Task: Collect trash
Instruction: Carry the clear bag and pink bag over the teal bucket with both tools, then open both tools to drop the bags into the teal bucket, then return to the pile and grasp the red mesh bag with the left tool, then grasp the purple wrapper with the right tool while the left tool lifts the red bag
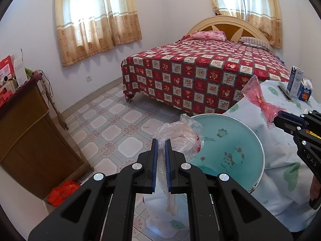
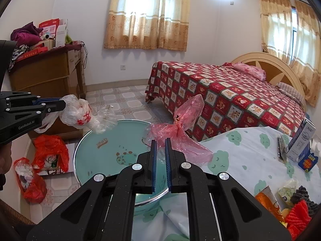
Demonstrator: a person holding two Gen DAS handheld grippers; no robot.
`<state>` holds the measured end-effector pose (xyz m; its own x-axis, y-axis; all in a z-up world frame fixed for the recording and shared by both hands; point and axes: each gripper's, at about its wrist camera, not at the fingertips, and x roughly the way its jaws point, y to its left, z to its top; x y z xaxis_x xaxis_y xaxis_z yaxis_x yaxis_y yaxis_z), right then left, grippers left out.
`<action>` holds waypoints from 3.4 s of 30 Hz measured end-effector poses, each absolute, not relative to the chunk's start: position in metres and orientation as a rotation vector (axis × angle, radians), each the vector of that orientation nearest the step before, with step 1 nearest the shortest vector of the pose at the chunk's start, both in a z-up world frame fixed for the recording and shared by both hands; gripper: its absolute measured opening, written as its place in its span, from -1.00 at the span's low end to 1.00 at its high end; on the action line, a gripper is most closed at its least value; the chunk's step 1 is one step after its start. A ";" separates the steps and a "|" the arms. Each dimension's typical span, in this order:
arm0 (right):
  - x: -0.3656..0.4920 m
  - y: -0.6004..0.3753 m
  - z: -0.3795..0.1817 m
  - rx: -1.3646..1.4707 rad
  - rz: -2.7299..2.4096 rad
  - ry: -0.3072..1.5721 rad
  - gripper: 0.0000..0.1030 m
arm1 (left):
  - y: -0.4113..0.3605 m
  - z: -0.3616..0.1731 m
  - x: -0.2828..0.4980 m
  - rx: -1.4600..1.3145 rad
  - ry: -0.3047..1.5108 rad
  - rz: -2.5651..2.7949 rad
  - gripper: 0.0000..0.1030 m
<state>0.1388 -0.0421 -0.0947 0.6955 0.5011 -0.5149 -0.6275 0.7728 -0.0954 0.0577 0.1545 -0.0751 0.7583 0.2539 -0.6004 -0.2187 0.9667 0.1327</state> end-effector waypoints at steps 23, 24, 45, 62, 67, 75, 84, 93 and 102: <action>0.136 -0.037 -0.100 -0.291 0.684 0.512 -0.67 | 0.135 -0.073 0.062 0.054 0.665 0.224 -0.76; 0.136 -0.037 -0.101 -0.293 0.683 0.514 -0.38 | 0.132 -0.073 0.062 0.053 0.666 0.214 -0.71; 0.061 -0.210 -0.061 -0.114 0.312 0.479 0.09 | 0.064 -0.092 0.061 0.132 0.708 0.065 0.07; 0.034 -0.371 -0.115 0.072 -0.039 0.558 0.11 | -0.087 -0.078 0.049 0.191 0.669 -0.184 0.31; 0.021 -0.390 -0.114 0.078 -0.092 0.544 0.11 | -0.127 -0.069 0.047 0.161 0.652 -0.257 0.31; 0.015 -0.408 -0.125 0.131 -0.111 0.557 0.12 | -0.180 -0.084 0.046 0.219 0.677 -0.345 0.31; 0.019 -0.400 -0.122 0.149 -0.075 0.539 0.14 | -0.177 -0.082 0.053 0.212 0.715 -0.403 -0.86; 0.050 -0.386 -0.116 0.155 -0.072 0.577 0.14 | -0.125 -0.027 0.043 0.158 0.584 -0.342 -0.86; 0.117 -0.378 -0.140 0.266 -0.056 0.775 -0.09 | -0.061 -0.045 0.054 0.147 0.630 -0.225 -0.86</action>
<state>0.1174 -0.3778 -0.1401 0.7145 0.0473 -0.6981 0.1477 0.9650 0.2166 0.0538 -0.0605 -0.0451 0.7849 -0.1638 -0.5976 0.2528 0.9652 0.0675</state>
